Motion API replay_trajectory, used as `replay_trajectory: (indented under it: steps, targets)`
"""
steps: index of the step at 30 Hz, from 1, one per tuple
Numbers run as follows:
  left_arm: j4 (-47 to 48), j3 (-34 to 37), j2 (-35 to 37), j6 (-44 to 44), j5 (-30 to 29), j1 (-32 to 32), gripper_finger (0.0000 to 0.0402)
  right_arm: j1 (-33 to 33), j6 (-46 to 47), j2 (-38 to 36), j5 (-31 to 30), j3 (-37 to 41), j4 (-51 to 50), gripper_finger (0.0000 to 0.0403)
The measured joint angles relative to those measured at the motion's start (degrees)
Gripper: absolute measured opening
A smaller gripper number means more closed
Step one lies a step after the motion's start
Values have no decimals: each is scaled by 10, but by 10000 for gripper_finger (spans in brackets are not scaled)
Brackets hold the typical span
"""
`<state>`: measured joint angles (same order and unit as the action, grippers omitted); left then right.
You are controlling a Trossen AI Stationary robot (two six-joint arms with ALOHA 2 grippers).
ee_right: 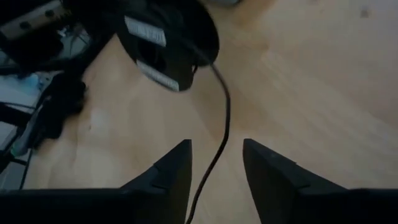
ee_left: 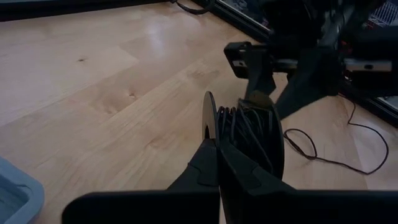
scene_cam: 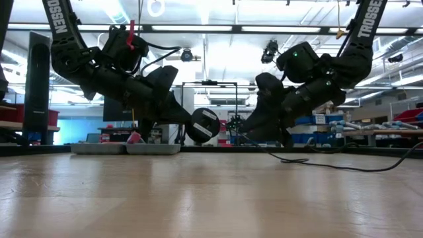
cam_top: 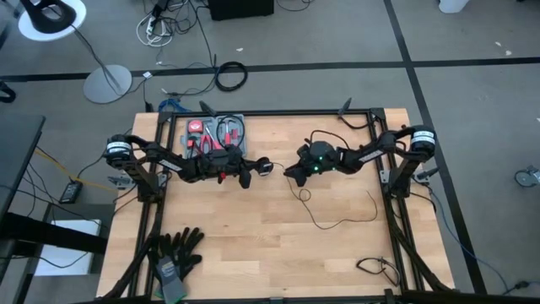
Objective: Coil cords
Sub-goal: Coil the black wire onto the spool
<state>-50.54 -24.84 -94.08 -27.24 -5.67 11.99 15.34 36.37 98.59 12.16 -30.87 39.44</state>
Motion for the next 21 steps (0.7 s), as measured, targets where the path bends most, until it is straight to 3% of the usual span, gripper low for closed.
replay_trajectory:
  steps: [16,21]
  targets:
    - [-3,0,0,0,0,0,0,-15,16,0,-1,0,-37,70]
    - [-3,0,0,0,0,0,0,-34,30,0,-34,0,-59,10]
